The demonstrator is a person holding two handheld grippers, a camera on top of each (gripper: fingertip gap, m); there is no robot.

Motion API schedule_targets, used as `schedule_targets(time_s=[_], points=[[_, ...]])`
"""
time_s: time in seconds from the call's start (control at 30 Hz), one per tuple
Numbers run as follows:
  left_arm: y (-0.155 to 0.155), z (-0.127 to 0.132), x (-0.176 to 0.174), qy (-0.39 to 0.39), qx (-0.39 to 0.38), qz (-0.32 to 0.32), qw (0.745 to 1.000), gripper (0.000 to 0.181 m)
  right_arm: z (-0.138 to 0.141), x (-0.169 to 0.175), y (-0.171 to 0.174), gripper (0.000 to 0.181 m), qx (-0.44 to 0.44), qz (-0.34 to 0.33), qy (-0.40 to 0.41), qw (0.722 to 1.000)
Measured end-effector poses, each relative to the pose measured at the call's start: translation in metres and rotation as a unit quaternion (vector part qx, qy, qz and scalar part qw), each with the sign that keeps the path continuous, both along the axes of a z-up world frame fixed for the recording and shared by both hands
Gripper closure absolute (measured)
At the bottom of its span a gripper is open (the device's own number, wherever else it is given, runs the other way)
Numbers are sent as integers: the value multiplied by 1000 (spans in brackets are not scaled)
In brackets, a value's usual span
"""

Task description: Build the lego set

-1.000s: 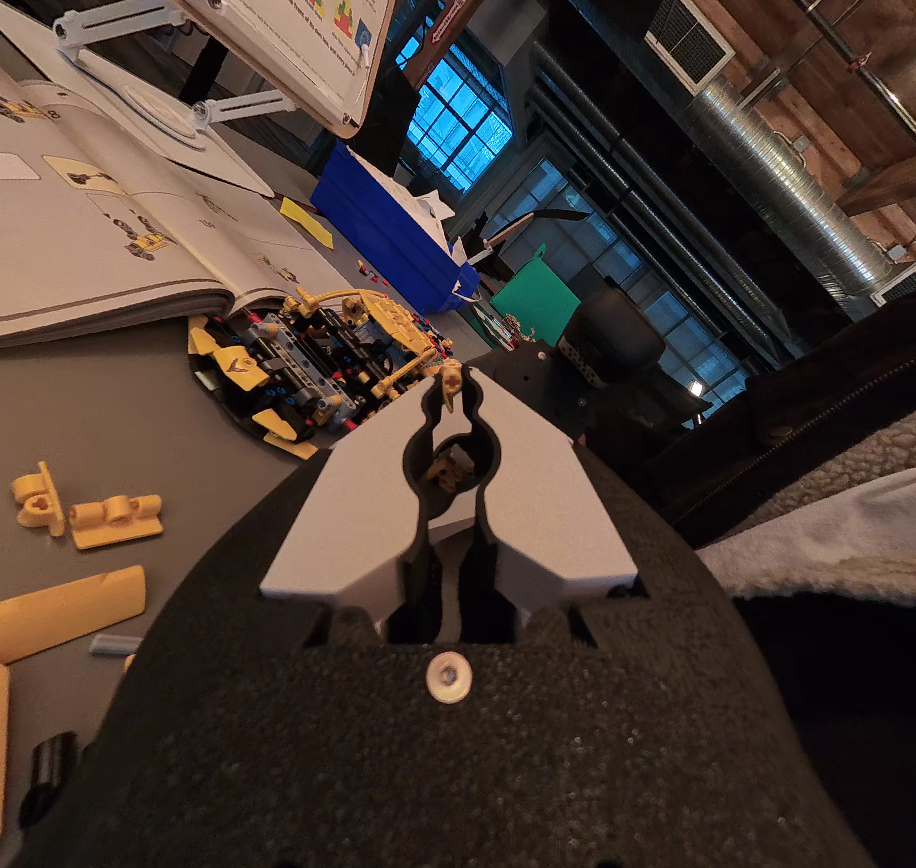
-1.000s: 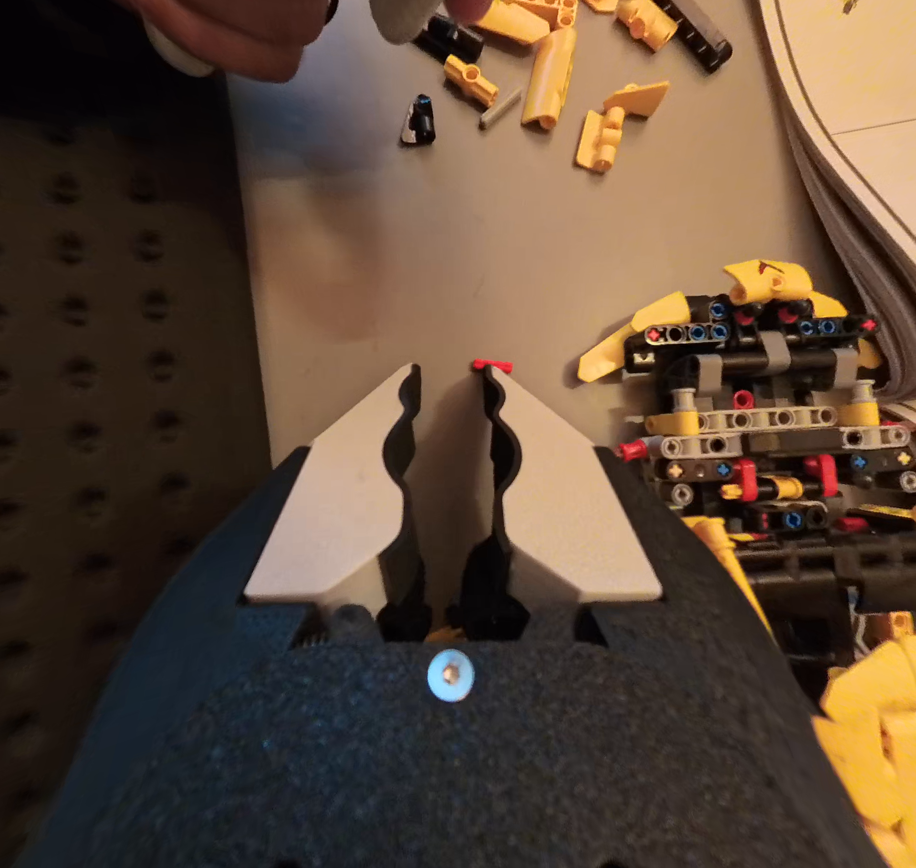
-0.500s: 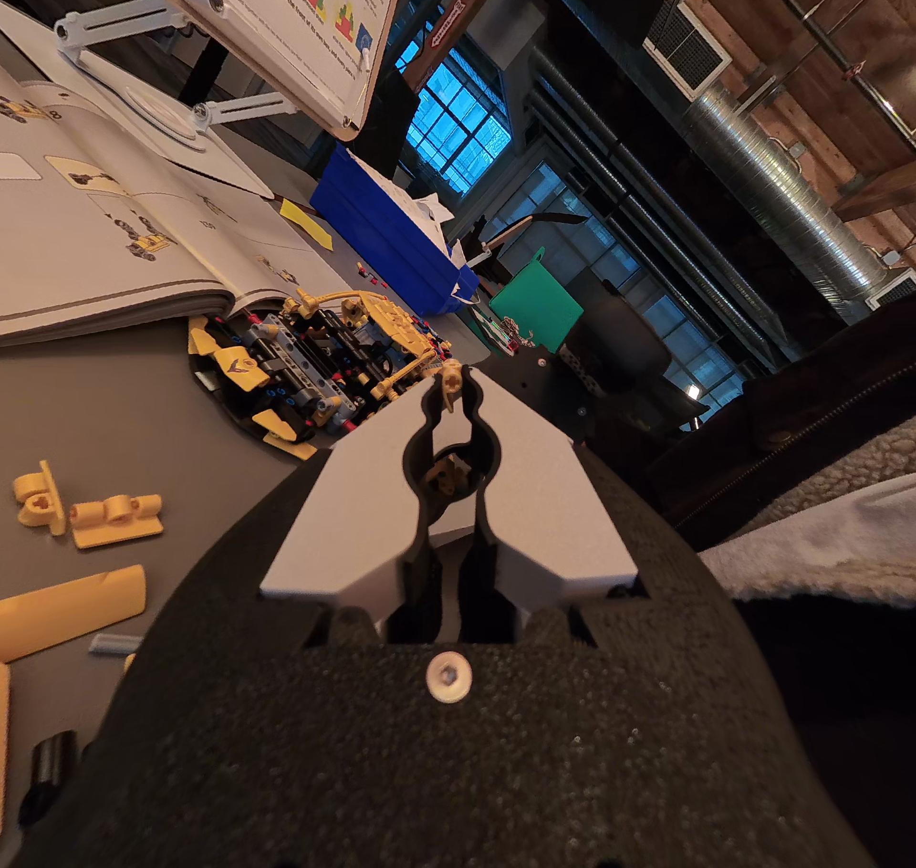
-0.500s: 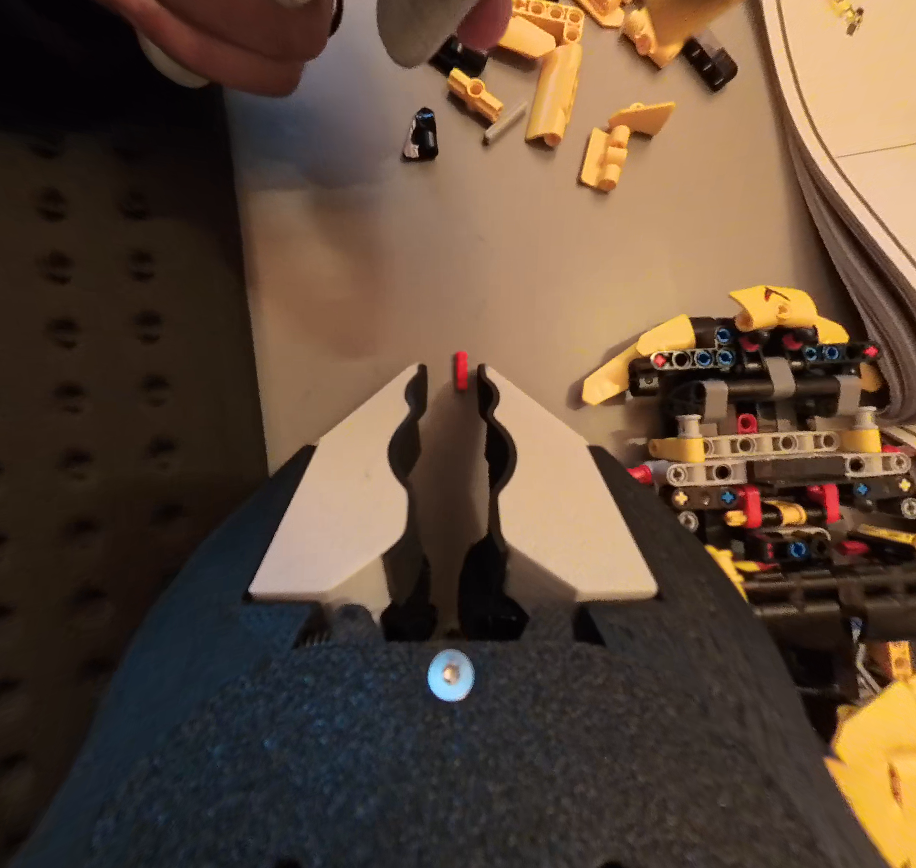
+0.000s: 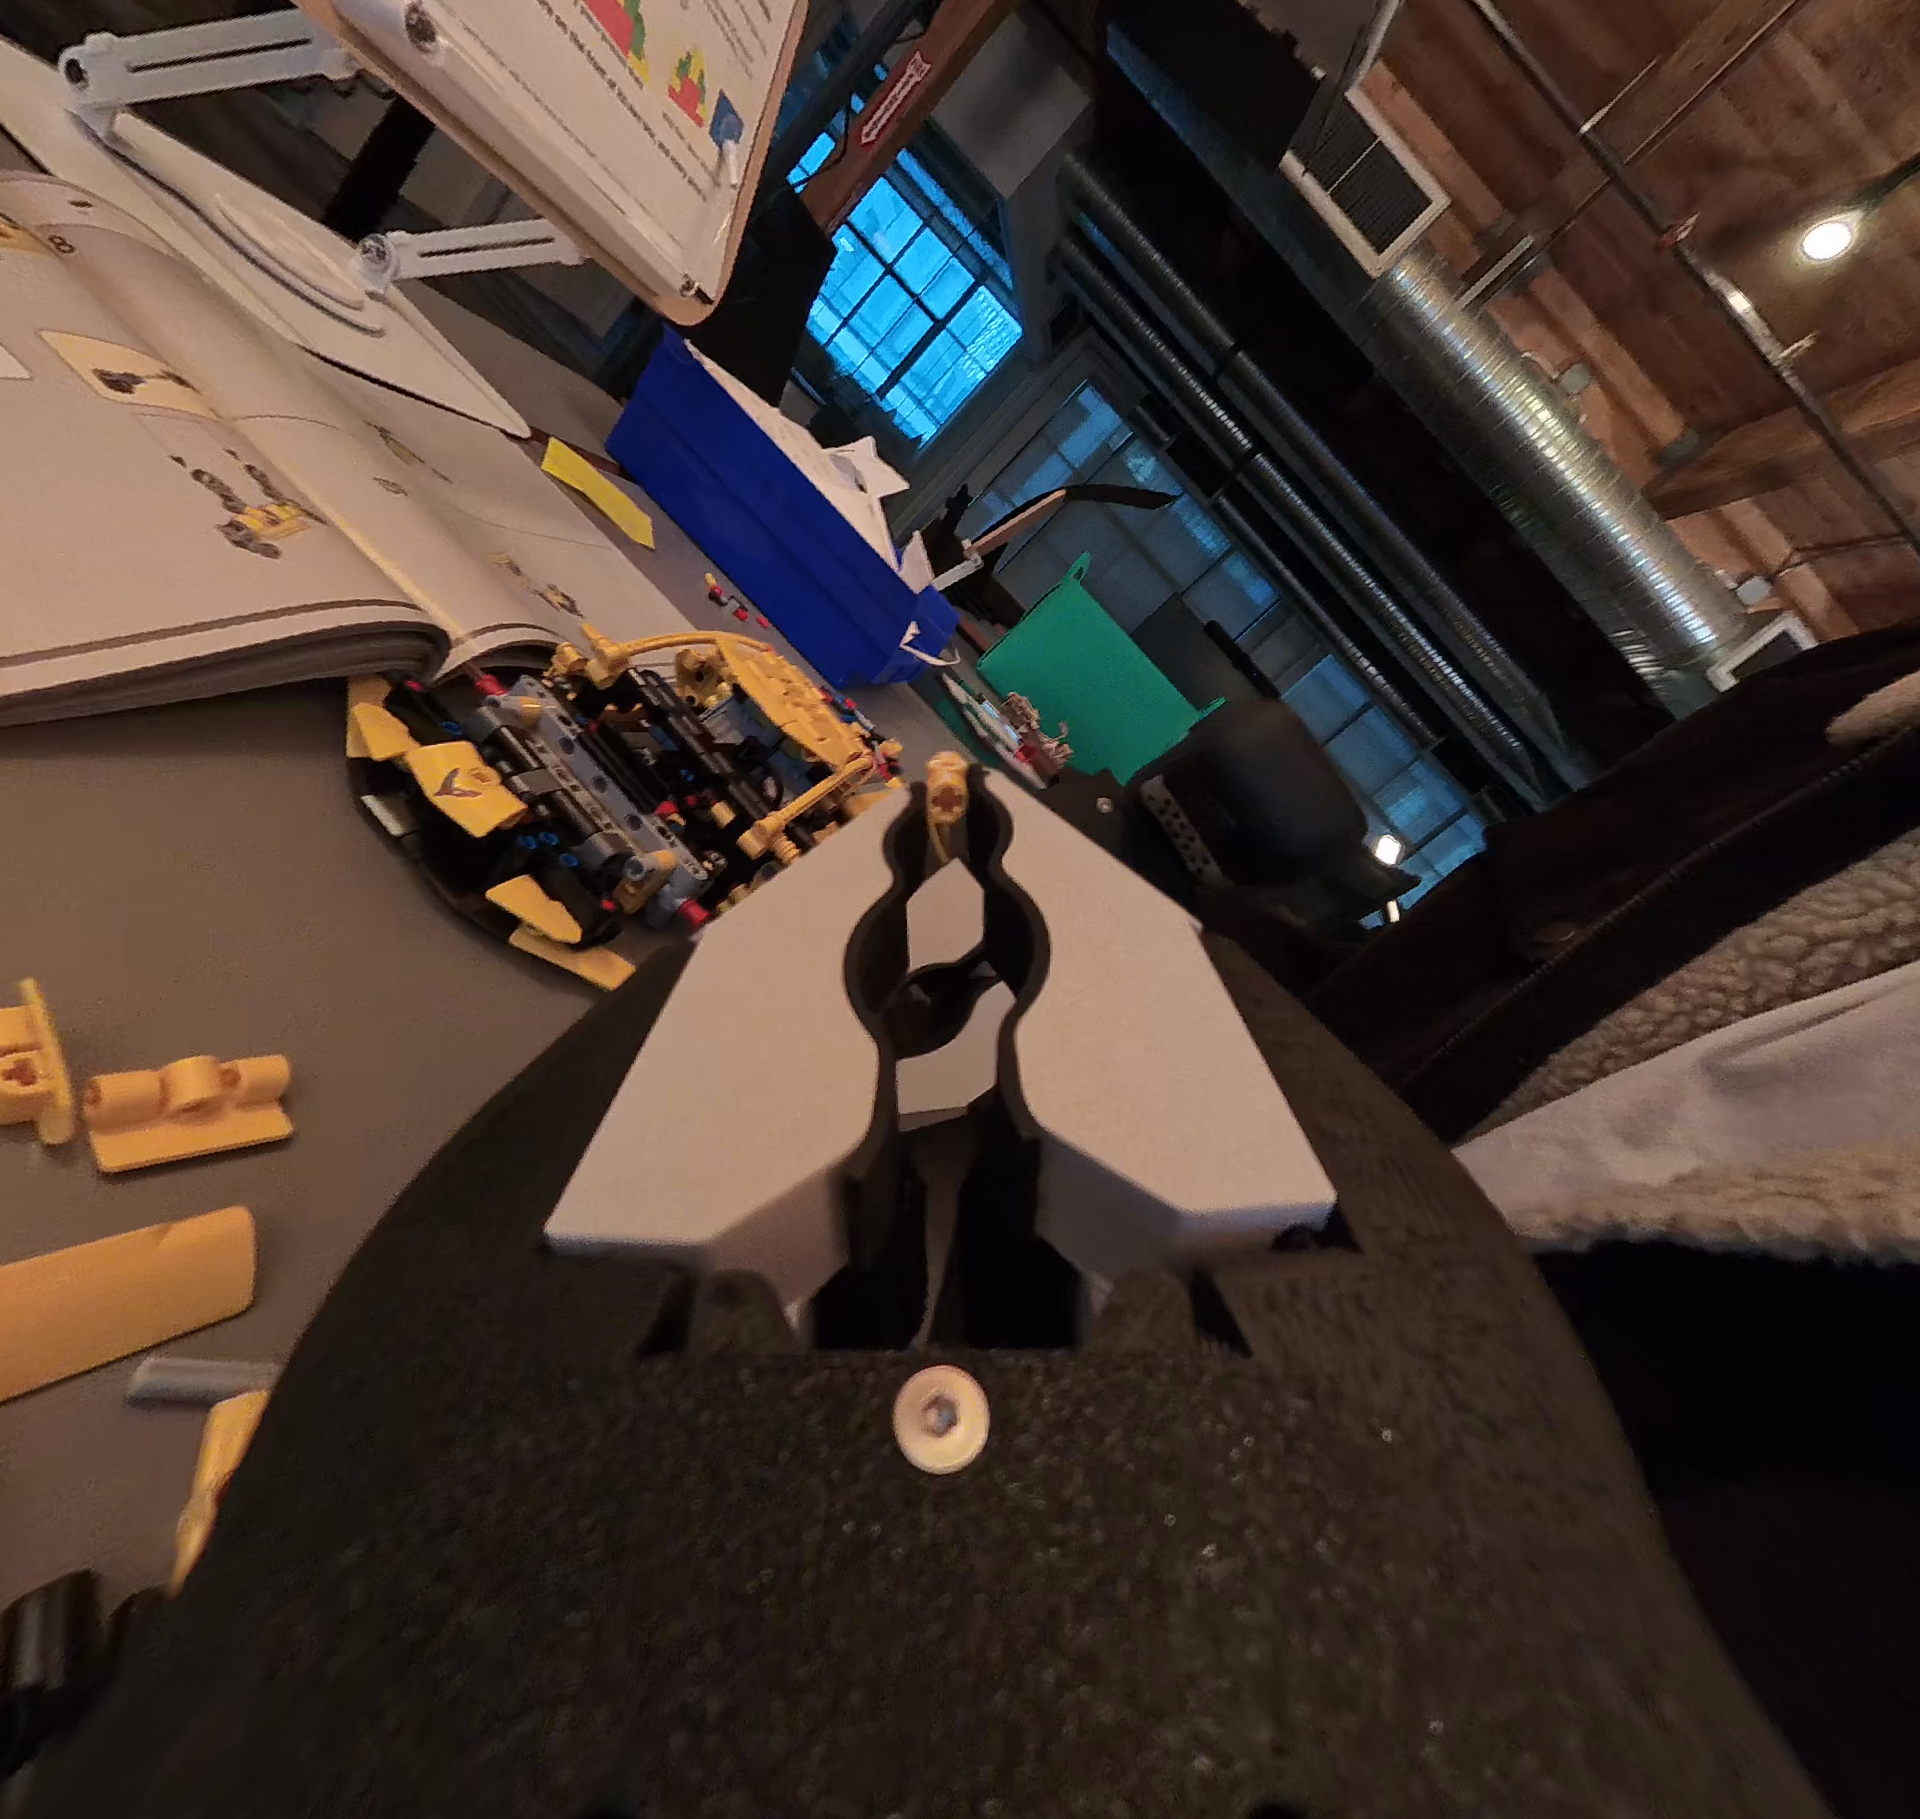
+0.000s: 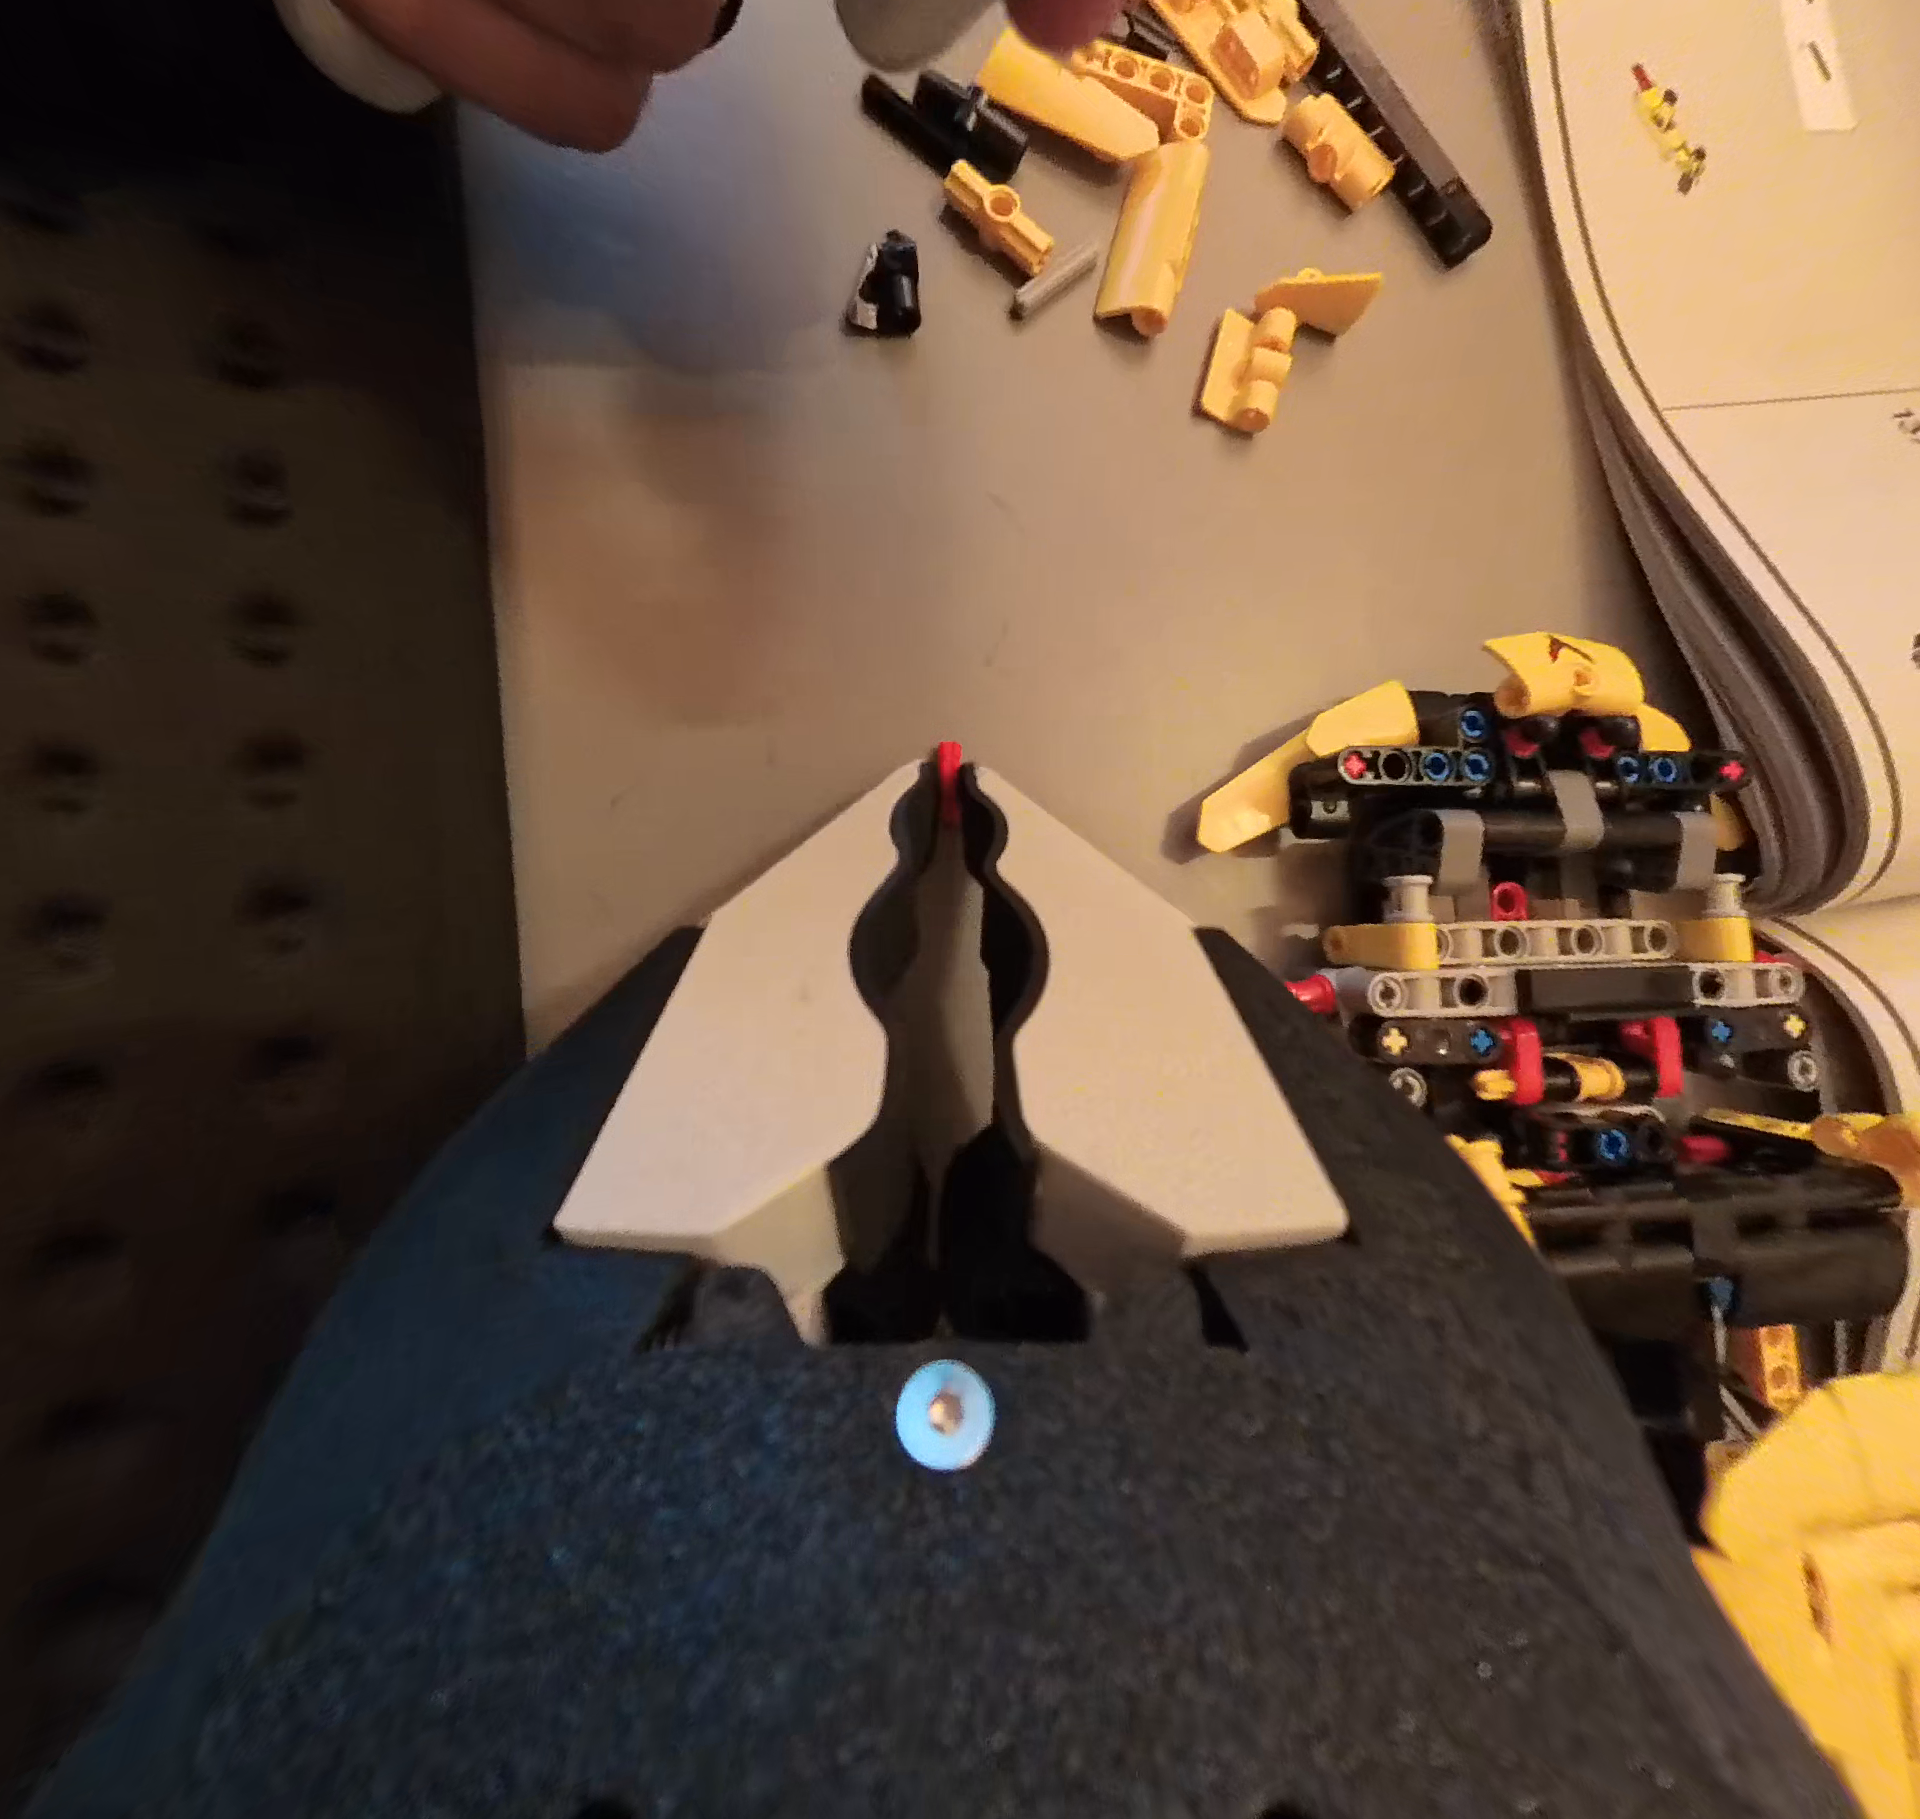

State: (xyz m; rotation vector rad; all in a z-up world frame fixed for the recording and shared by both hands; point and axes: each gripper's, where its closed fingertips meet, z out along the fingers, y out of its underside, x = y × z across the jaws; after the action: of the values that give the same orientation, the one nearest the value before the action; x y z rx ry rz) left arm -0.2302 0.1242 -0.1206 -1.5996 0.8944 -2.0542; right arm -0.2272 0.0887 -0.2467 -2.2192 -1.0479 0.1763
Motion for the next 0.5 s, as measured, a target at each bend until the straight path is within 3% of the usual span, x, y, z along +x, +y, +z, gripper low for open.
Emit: schedule_targets(time_s=[0.03,0.13,0.3,0.5], points=[[0,3,-1,-9,-9,-5,1000,175,7,0,1,178,8,0,8,1000],[-1,11,-6,-37,-35,-19,999,175,70,-8,6,179,81,26,92,992],[-4,16,-7,-53,-47,-34,997,175,126,5,12,178,90,3,79,993],[-13,13,-4,-40,-27,-47,998,174,129,5,17,179,83,22,58,995]])
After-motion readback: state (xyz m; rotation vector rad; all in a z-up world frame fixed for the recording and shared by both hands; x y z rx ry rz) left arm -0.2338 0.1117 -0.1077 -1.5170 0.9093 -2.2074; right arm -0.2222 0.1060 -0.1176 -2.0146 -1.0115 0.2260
